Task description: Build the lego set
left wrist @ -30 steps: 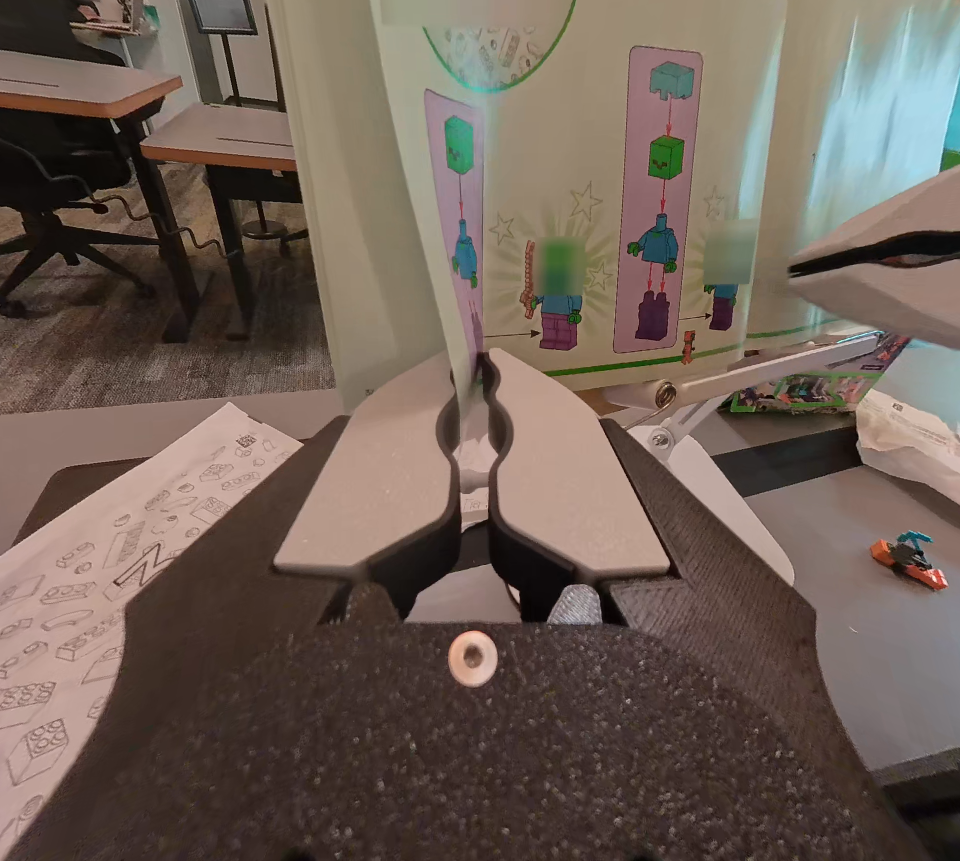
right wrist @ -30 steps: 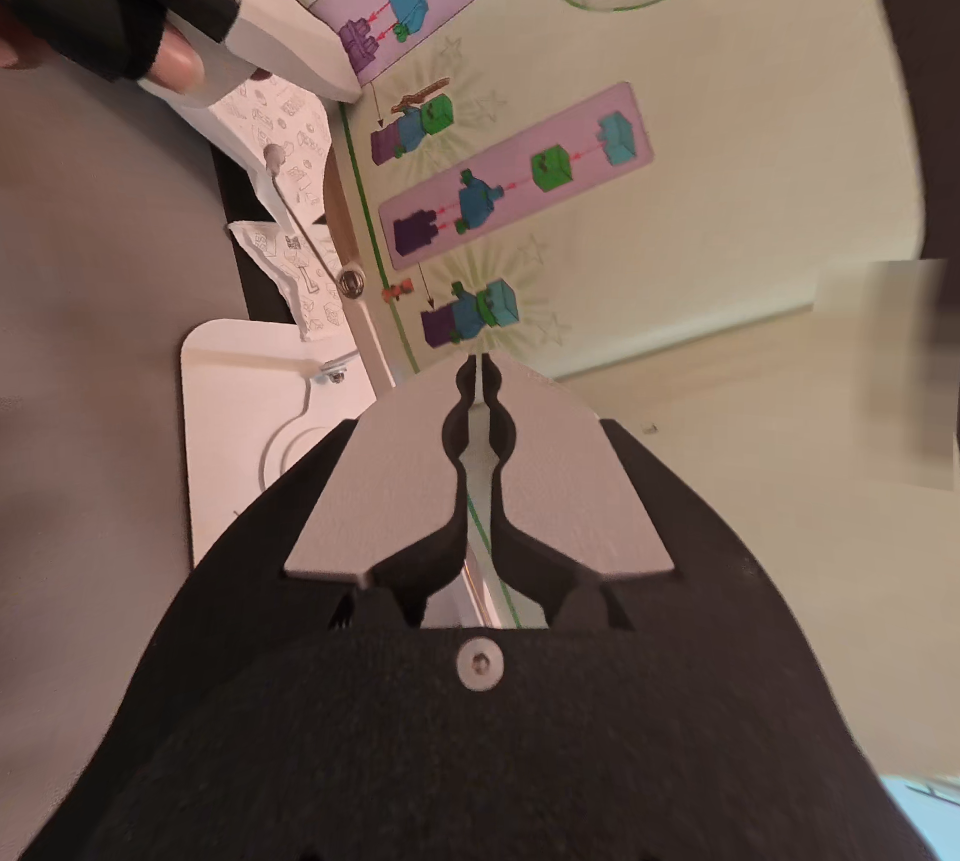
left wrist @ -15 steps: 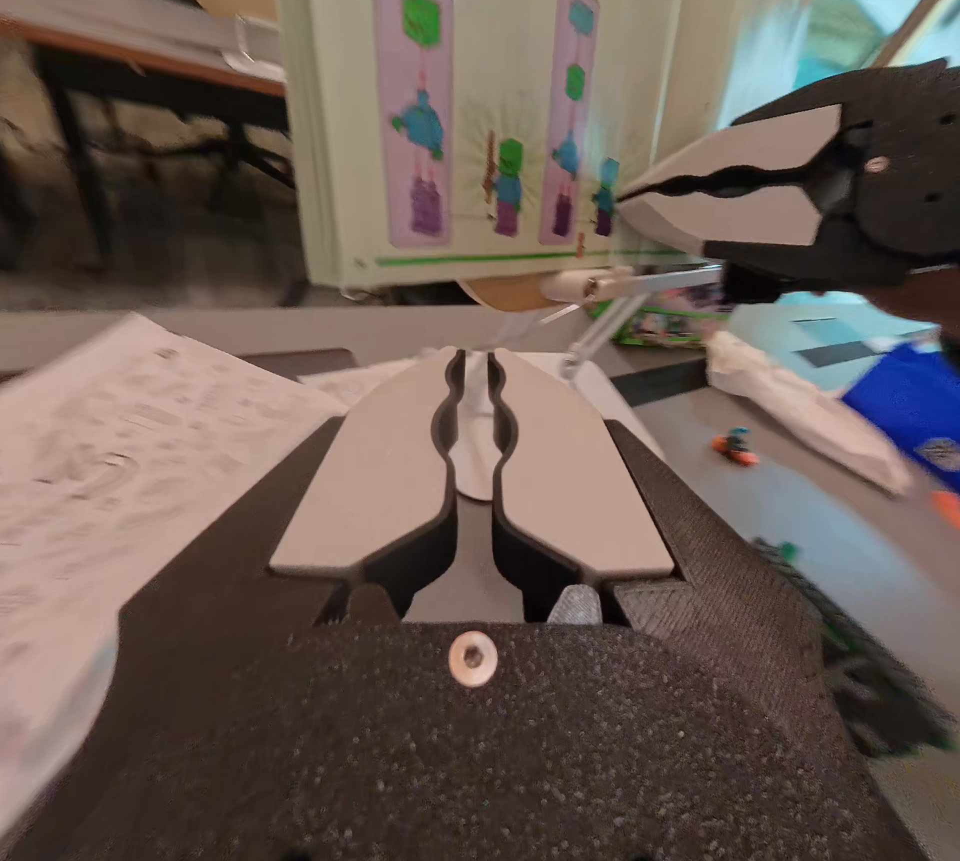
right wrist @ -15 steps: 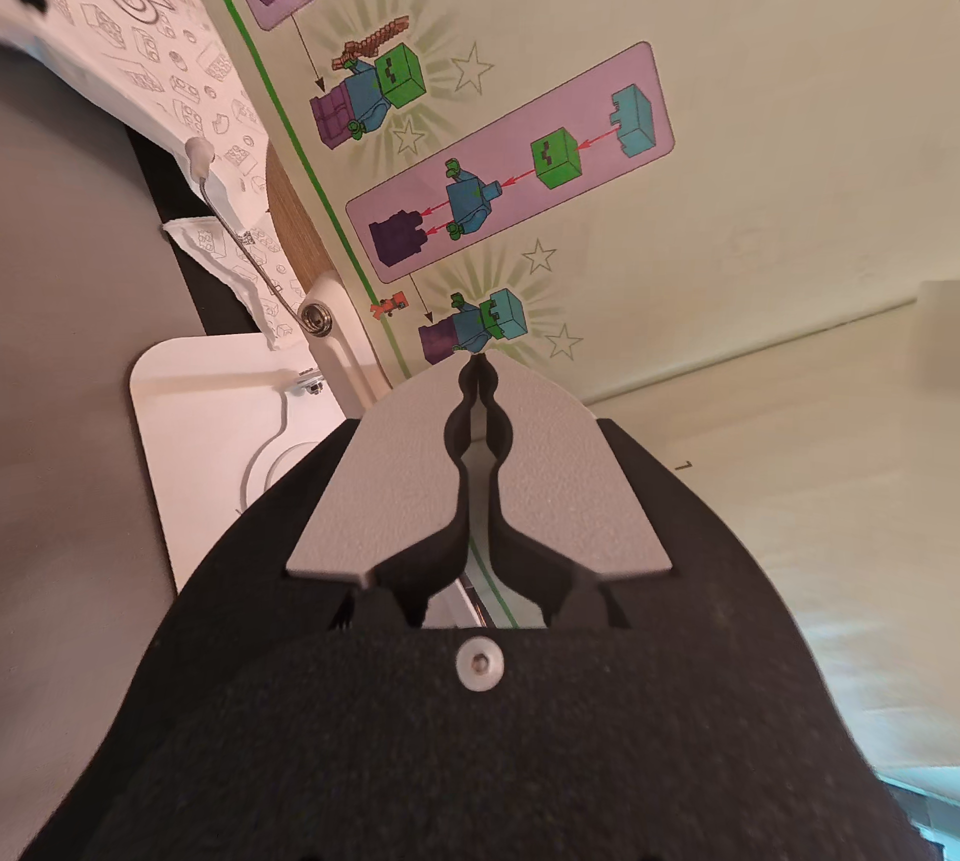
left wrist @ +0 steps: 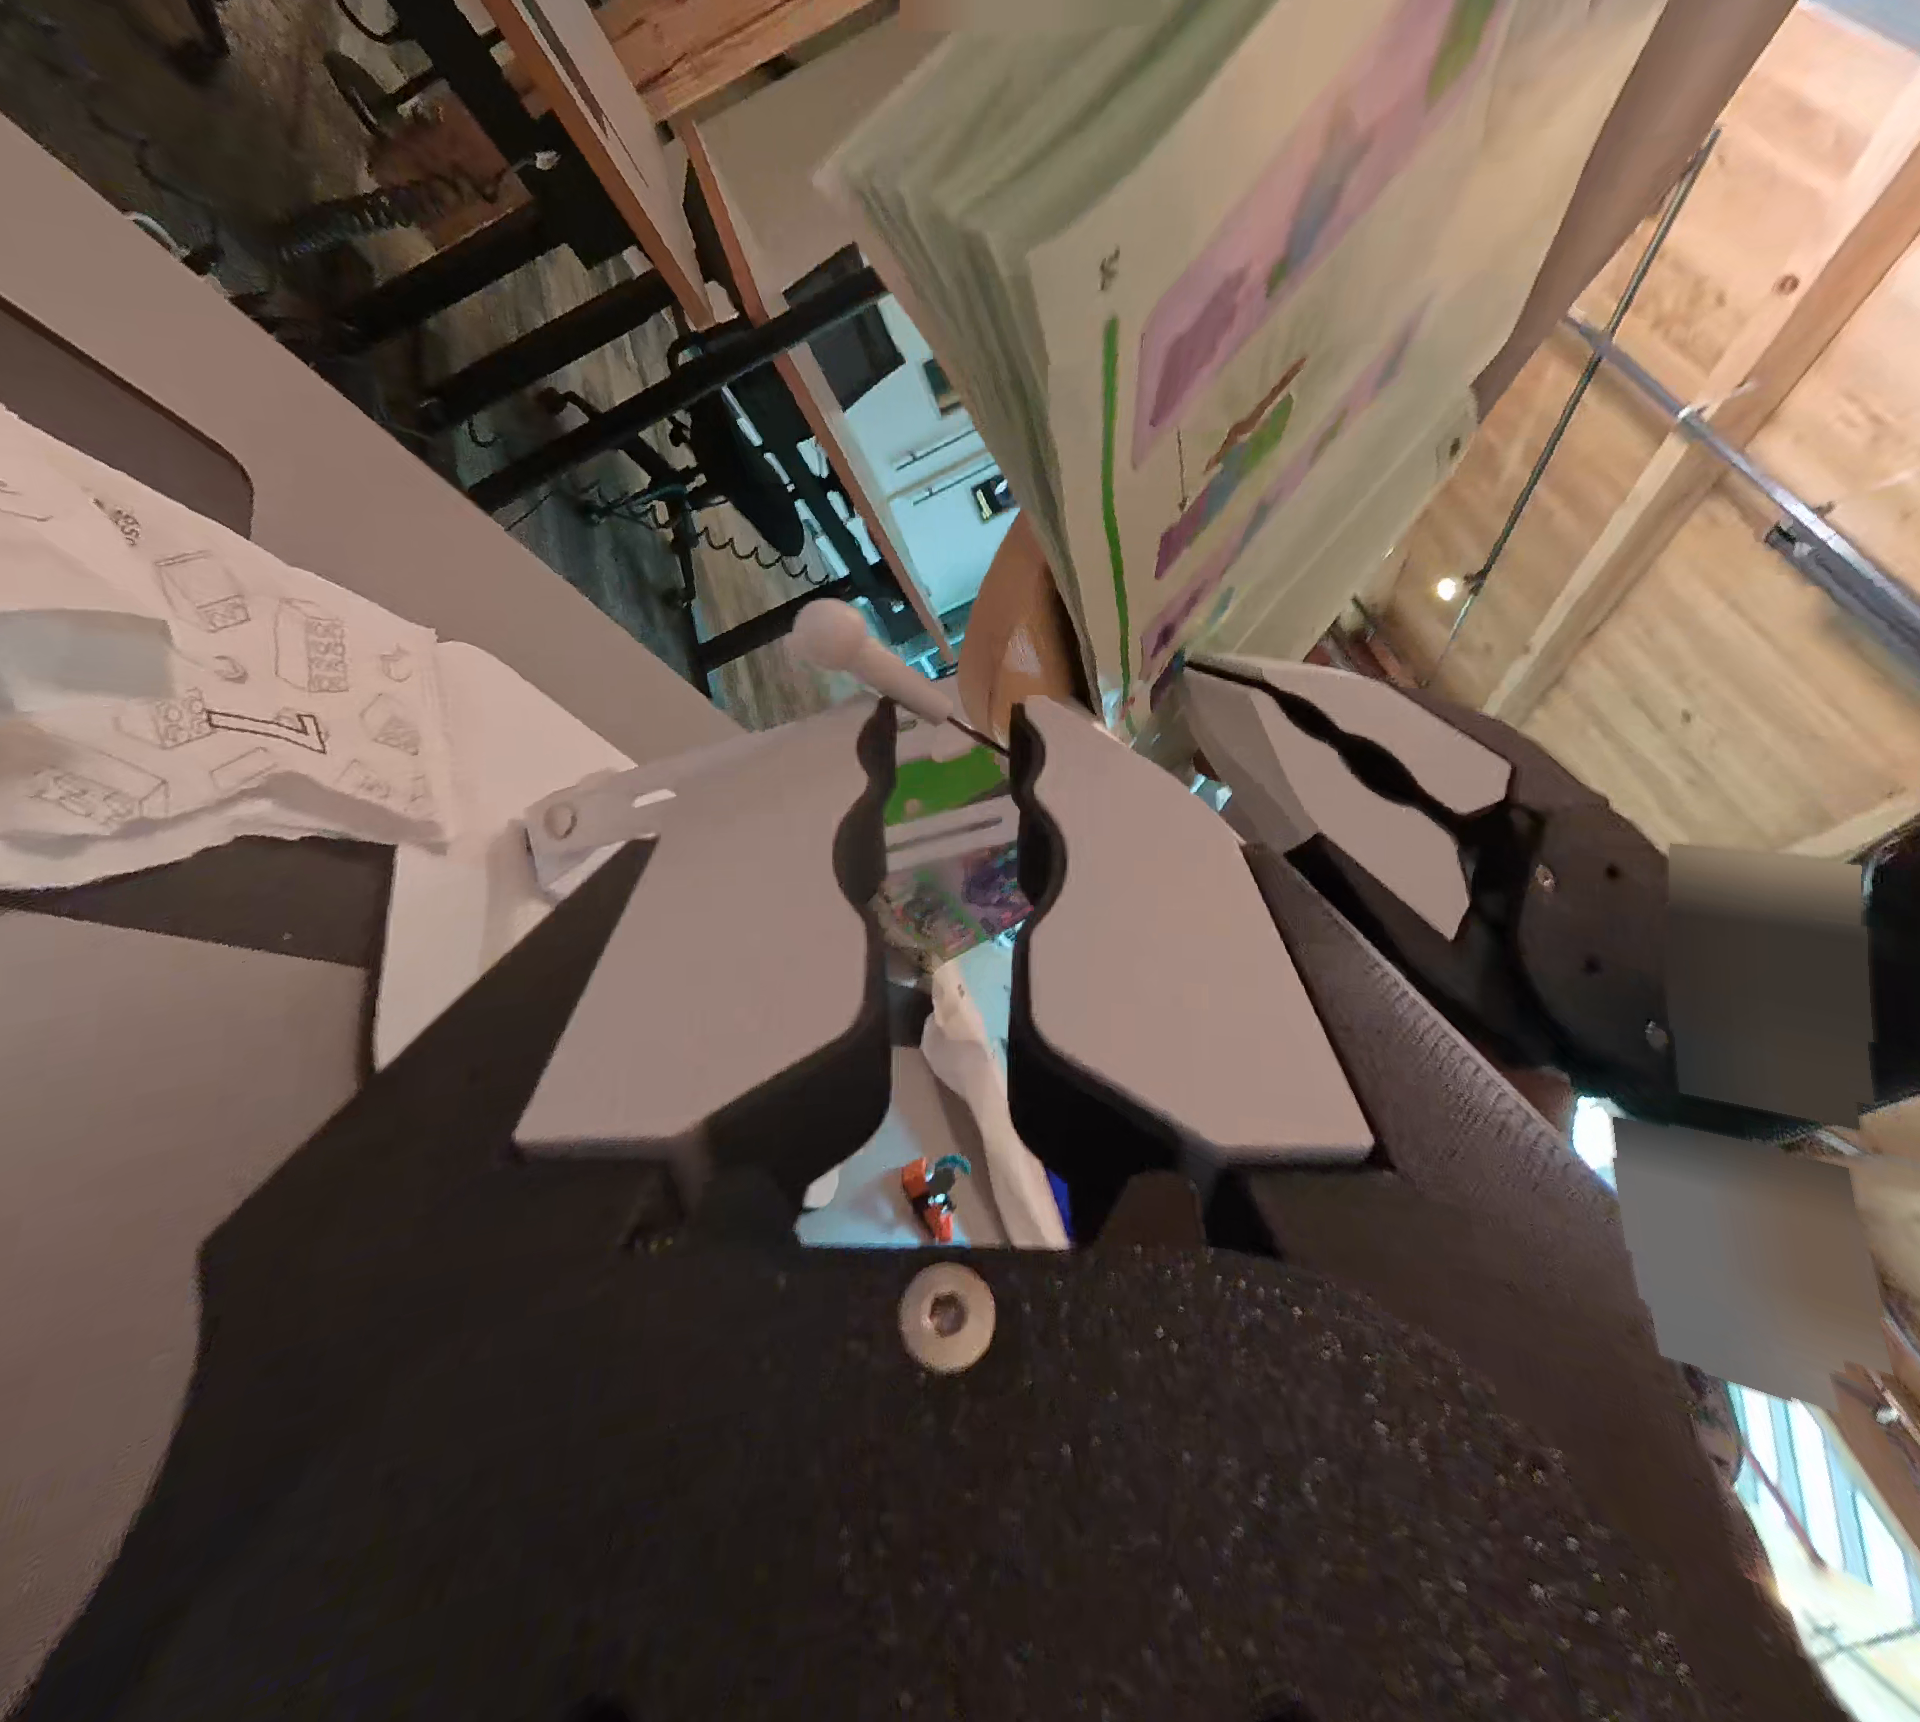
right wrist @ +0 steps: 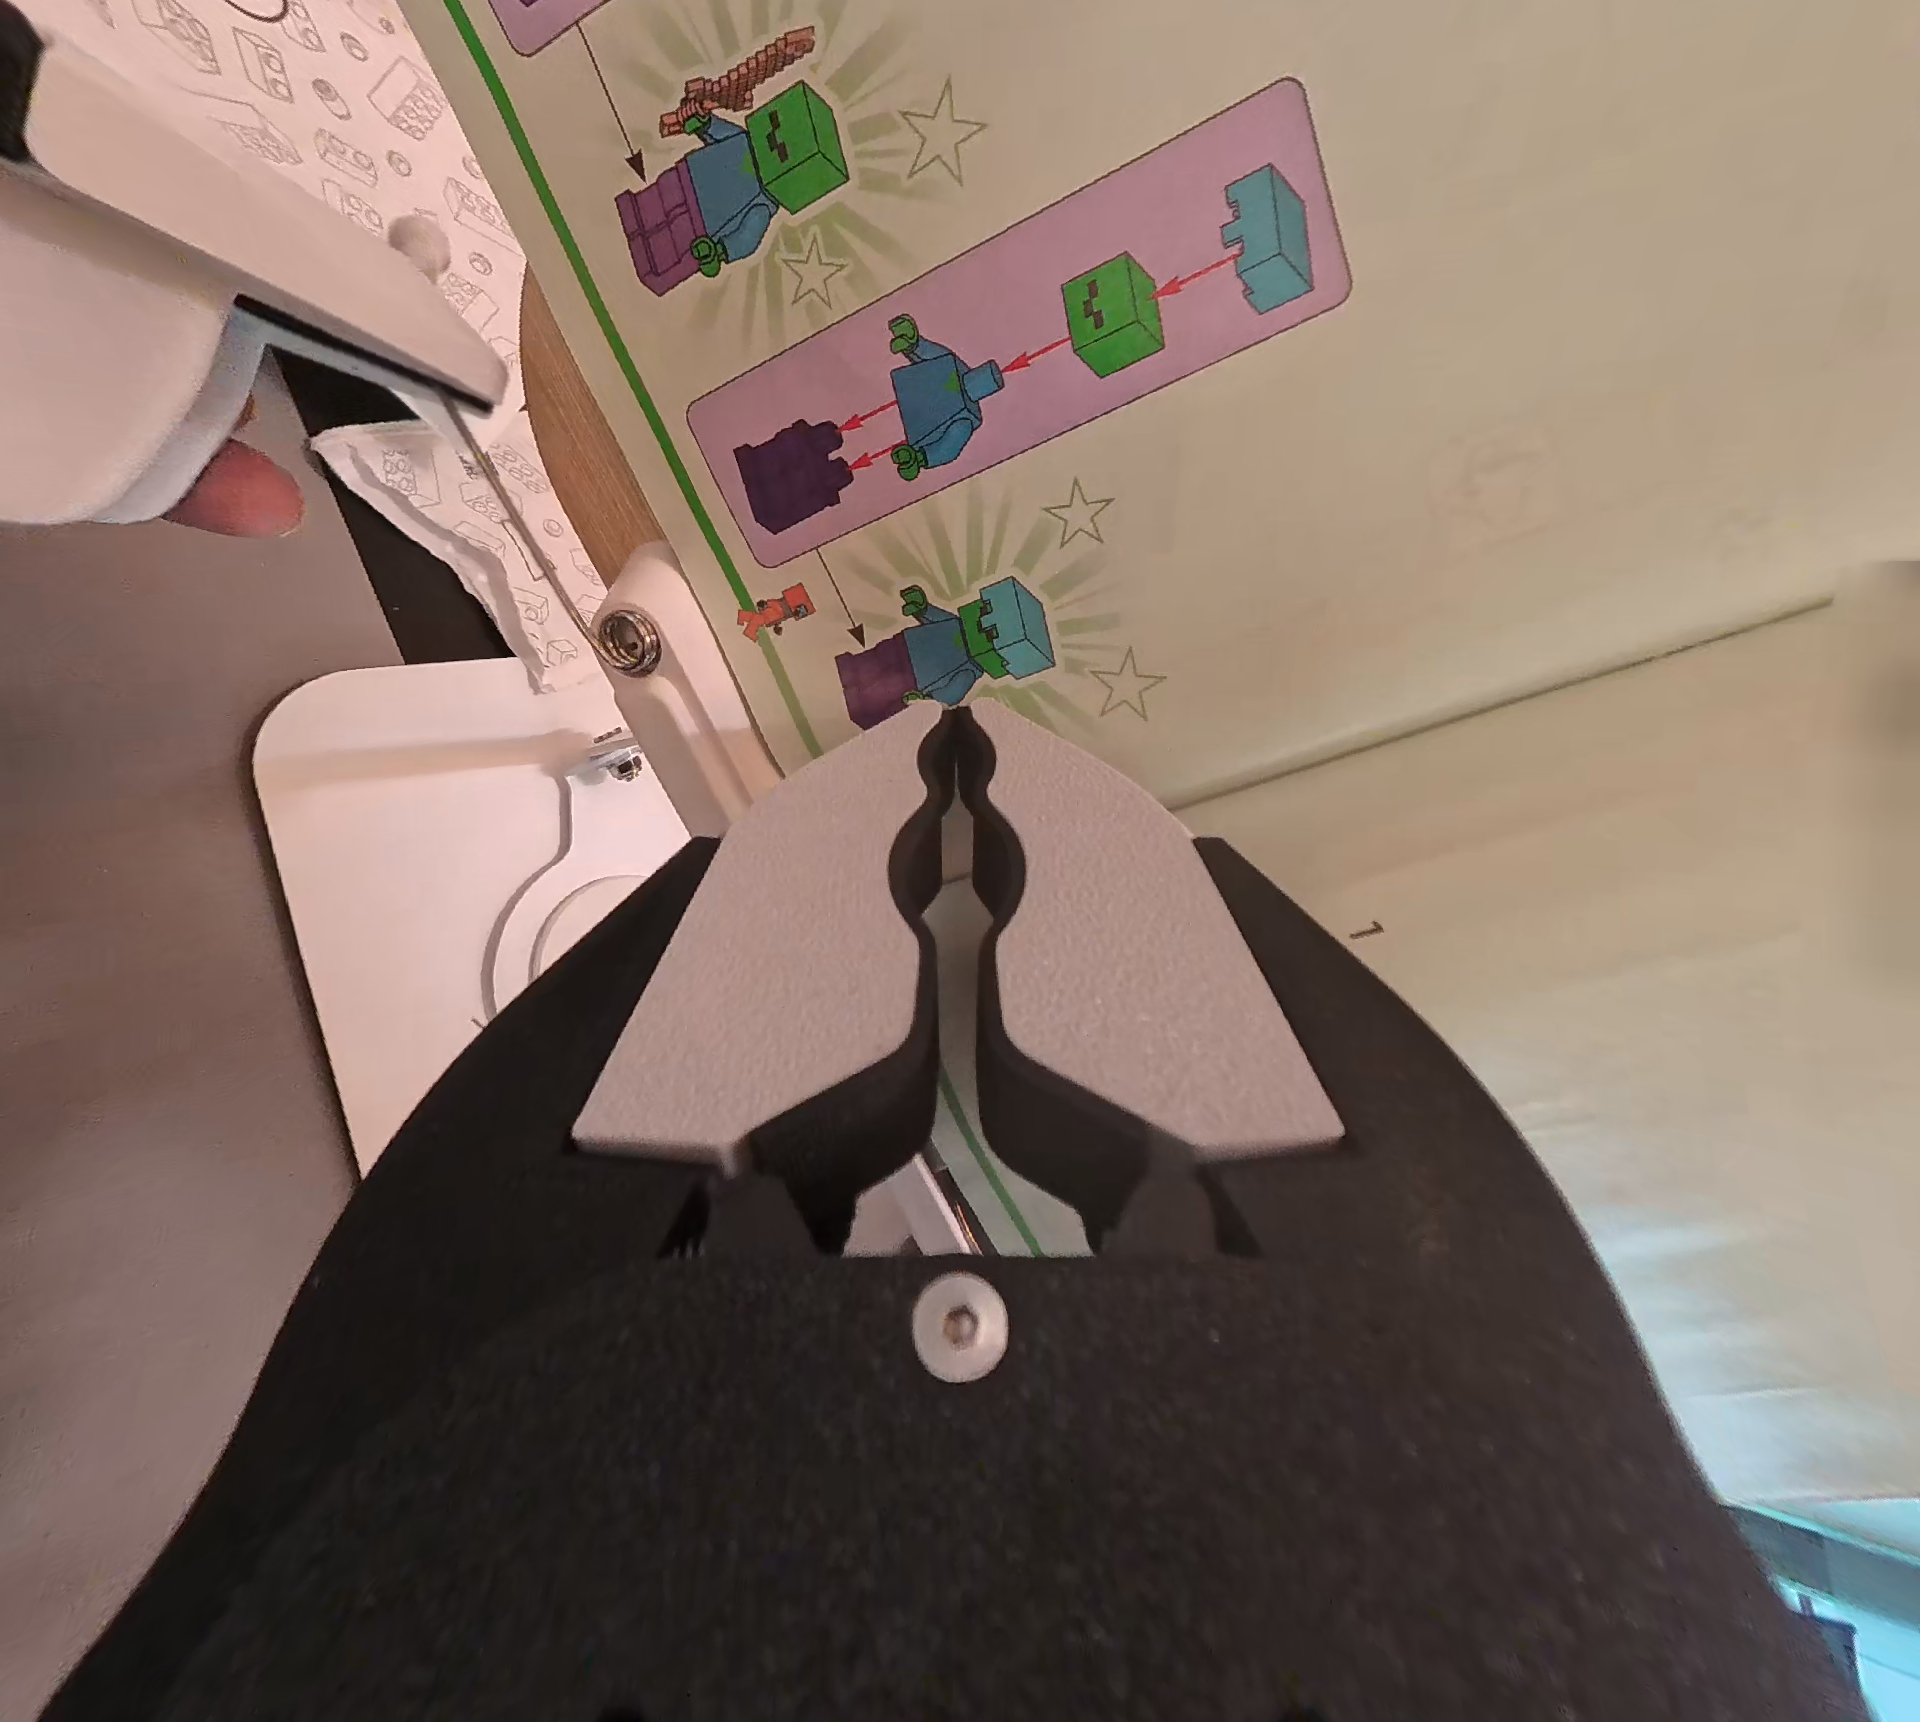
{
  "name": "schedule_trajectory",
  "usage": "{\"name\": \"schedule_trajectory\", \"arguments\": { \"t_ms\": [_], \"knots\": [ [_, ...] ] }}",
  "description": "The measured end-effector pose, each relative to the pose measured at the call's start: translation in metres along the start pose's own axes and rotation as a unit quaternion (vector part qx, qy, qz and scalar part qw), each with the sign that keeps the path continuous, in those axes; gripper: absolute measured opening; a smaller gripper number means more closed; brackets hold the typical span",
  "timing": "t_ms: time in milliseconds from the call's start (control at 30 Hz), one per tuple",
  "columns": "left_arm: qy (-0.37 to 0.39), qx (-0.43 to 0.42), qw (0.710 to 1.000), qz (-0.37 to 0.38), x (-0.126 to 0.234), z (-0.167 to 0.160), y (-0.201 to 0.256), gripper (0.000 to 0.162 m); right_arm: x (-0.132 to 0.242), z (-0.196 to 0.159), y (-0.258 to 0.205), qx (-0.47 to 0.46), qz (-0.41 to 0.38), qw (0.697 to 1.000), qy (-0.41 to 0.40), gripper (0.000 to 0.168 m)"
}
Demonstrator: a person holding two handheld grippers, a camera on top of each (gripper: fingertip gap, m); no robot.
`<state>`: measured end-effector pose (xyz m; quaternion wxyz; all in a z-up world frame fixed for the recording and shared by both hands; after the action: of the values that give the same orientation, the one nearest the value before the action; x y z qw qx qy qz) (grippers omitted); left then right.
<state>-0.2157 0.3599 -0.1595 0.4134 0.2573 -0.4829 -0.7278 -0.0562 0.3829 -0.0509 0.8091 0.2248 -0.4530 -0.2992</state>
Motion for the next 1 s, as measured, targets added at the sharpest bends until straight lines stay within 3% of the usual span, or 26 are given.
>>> {"name": "schedule_trajectory", "arguments": {
  "t_ms": [367, 633, 800, 1000],
  "knots": [
    [0.072, -0.012, 0.997, 0.015, 0.017, -0.006, 0.030, 0.006, -0.002, 0.011, -0.002, -0.025, -0.014, 0.998, -0.060, 0.000],
    [0.078, -0.173, 0.980, 0.065, 0.014, -0.001, 0.064, 0.002, -0.001, 0.011, 0.000, -0.055, -0.003, 0.997, -0.050, 0.000],
    [0.041, -0.320, 0.943, 0.085, -0.003, 0.004, 0.090, 0.006, 0.002, 0.004, 0.003, -0.106, 0.019, 0.994, -0.001, 0.000],
    [-0.026, -0.504, 0.859, 0.085, -0.031, -0.013, 0.115, 0.012, 0.005, -0.007, 0.005, -0.204, 0.047, 0.974, 0.082, 0.000]
  ]
}}
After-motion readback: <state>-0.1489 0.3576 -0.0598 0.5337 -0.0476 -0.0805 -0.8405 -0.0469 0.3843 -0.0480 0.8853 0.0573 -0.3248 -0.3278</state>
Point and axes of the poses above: each gripper's, where its closed fingertips meet, x back along the fingers, z out of its top, y = z × x across the jaws, the point moved 9 cm from there along x, back along the fingers, and after that the axes turned 11 degrees about z, right-handed, at the moved point
